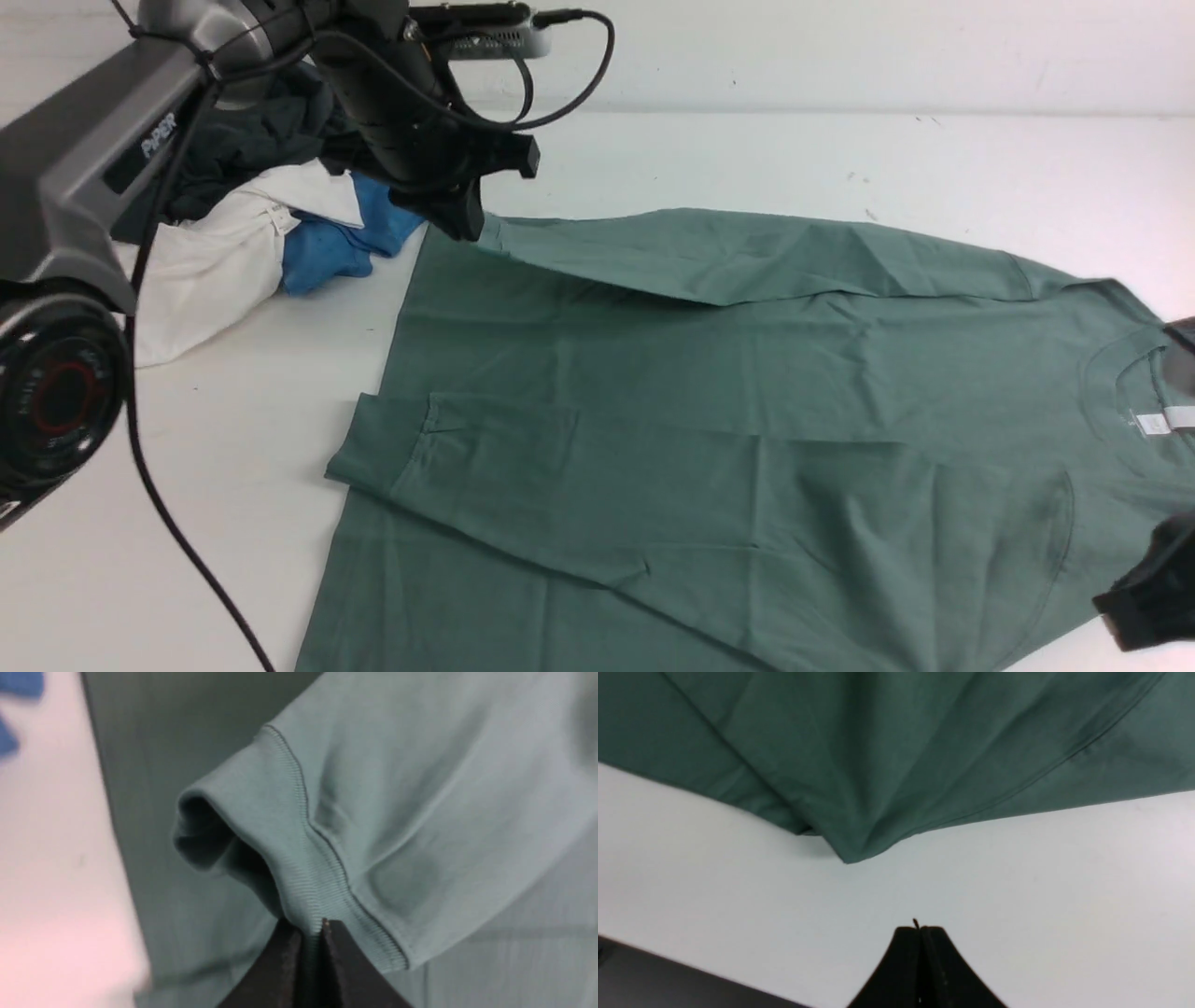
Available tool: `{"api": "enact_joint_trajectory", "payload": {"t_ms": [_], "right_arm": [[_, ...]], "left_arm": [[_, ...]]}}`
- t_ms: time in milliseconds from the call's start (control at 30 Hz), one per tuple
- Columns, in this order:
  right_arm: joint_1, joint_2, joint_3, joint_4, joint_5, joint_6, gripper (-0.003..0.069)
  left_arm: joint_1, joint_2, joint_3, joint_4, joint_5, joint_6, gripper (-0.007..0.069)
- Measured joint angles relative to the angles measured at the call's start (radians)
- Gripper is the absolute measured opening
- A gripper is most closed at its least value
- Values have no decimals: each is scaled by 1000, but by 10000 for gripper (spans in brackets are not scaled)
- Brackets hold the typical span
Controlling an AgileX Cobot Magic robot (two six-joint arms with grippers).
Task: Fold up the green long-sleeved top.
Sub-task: Use the left arm to drag and drop the cuff onto the cuff closest to the left arm, then use both arms simultaneously to clamp the lower edge of the clothing fabric
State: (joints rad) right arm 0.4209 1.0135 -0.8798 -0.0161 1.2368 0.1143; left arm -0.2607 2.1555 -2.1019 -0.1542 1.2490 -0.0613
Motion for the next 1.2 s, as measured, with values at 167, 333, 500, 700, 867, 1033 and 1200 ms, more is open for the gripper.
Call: {"api": "enact_joint_trajectory", "payload": {"t_ms": [167, 333, 500, 700, 867, 1033, 1200], "right_arm": [[0, -55, 0, -17, 3, 29, -15], [0, -77, 0, -1, 8, 33, -15], [0, -77, 0, 16, 10, 33, -15], [0, -77, 0, 28, 10, 31, -15], [0, -77, 0, 57, 10, -1, -15], [0, -77, 0, 88, 11, -14, -15], [0, -77, 0, 96, 11, -27, -15]], "left_arm": [[-5, -156, 224, 27, -5, -33, 20], [-32, -266, 449, 108, -9, -75, 20], [-71, -286, 526, 162, -14, -127, 20], [-88, -281, 551, 154, -20, -143, 20], [-90, -264, 561, 154, -20, -143, 57], [-90, -258, 571, 154, -20, -144, 187], [-90, -262, 580, 119, -21, -140, 290]]}}
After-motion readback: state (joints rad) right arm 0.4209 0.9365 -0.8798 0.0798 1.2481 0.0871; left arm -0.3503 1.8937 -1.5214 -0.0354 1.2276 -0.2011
